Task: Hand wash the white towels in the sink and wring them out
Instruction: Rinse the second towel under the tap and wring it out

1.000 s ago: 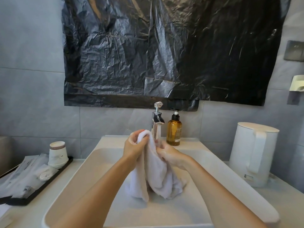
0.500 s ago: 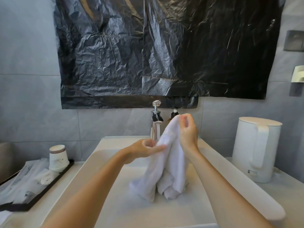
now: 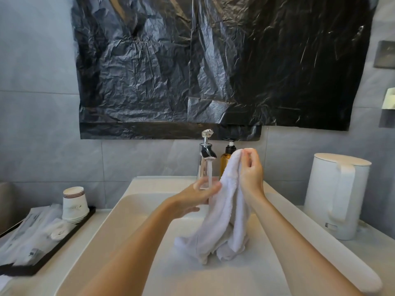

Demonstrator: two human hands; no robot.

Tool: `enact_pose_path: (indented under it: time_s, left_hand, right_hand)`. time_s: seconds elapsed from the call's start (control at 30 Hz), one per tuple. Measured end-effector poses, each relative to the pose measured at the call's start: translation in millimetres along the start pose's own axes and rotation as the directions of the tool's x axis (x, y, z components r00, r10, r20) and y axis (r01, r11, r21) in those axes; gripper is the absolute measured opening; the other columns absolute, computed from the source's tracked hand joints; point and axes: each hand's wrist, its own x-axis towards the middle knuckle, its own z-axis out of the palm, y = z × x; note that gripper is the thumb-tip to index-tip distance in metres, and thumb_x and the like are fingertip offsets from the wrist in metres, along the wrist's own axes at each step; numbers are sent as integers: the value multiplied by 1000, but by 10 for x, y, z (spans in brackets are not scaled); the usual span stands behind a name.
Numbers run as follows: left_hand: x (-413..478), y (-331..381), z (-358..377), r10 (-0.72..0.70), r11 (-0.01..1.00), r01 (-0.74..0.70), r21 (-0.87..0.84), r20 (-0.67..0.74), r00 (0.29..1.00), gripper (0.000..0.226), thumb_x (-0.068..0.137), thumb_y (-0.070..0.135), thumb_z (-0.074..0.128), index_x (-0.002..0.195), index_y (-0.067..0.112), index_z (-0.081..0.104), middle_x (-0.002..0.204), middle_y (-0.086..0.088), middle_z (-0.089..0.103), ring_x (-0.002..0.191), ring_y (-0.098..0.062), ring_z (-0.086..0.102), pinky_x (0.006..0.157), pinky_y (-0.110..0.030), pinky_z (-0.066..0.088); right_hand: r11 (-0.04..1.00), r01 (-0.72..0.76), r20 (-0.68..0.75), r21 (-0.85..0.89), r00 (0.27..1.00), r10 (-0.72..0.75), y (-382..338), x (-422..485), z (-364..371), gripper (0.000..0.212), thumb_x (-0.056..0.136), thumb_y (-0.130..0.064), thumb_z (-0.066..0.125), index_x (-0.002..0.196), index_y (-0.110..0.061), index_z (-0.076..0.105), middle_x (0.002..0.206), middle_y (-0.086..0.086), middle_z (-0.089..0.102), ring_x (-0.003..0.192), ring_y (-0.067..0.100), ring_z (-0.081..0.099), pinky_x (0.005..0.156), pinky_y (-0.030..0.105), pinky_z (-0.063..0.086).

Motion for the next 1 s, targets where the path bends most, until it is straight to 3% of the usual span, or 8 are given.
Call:
enact_pose_path:
  time_s: [0.2, 0.33, 0.47, 0.53, 0.63, 0.8, 0.9, 1.0]
  left_hand:
    - [46, -73, -28, 180, 970, -136, 203, -215, 960, 18, 97, 35, 56, 92, 18, 58, 84, 7, 57, 79, -11, 54, 63, -14, 41]
    - [47, -26, -191, 293, 954, -266, 141, -632, 717, 21, 98, 24, 51, 80, 16, 42, 75, 1, 44, 71, -16, 42, 60, -27, 36]
    - [-5, 58, -279, 232, 945, -322, 53, -804, 547, 13, 95, 16, 45, 85, 14, 36, 75, 0, 39, 69, -18, 39, 60, -32, 32]
    - [0, 24, -300, 109, 963, -262, -61, -803, 586, 6, 97, 16, 41, 100, 12, 41, 85, -3, 47, 85, -25, 50, 66, -34, 40]
    - [63, -45, -251, -79, 963, -133, -236, -715, 695, 36, 100, 23, 35, 133, 9, 37, 119, -11, 53, 116, -31, 52, 98, -42, 43]
    - [213, -36, 134, -70, 943, -104, -316, -496, 865, 24, 98, 22, 34, 92, 14, 56, 90, -10, 60, 82, -21, 59, 68, -30, 48]
    - [257, -59, 299, 17, 964, -145, -225, -492, 871, 25, 99, 33, 40, 95, 20, 60, 93, -6, 66, 86, -20, 63, 73, -34, 51]
    - [258, -129, 295, 97, 976, -185, -118, -528, 844, 26, 99, 40, 44, 89, 27, 64, 92, -5, 69, 92, -24, 65, 82, -38, 51]
  right_hand:
    - [999, -25, 9, -34, 1000, 25, 7, -25, -29, 19, 102, -30, 42, 88, -23, 53, 80, -8, 58, 78, 13, 54, 68, 26, 42]
    - [920, 52, 24, -389, 999, -46, 47, -56, -39, 24, 101, -38, 42, 86, -22, 52, 90, -5, 56, 86, 18, 51, 69, 33, 37]
    - [847, 182, 331, -500, 944, -8, 84, -156, 87, 37, 98, -48, 42, 71, -23, 42, 85, -2, 47, 85, 20, 46, 72, 35, 33]
    - [875, 95, 457, -474, 876, 152, 101, -225, 174, 37, 97, -50, 44, 70, -25, 39, 86, -3, 45, 79, 18, 45, 69, 34, 34]
    - [934, -95, 522, -344, 807, 275, 51, -315, 281, 27, 101, -36, 41, 82, -18, 45, 81, -4, 44, 76, 14, 43, 67, 31, 32]
    - [937, -134, 297, -323, 926, 235, 0, -544, 456, 25, 101, -32, 42, 94, -10, 53, 85, 2, 55, 85, 22, 53, 72, 32, 39]
    - [867, -34, 259, -497, 948, 186, 141, -540, 529, 14, 100, -20, 43, 92, -11, 50, 82, -4, 44, 83, 18, 46, 75, 32, 41]
    - [893, -228, 152, -389, 940, 306, 149, -477, 526, 36, 103, -36, 34, 90, -10, 54, 84, 6, 57, 87, 27, 57, 78, 36, 45]
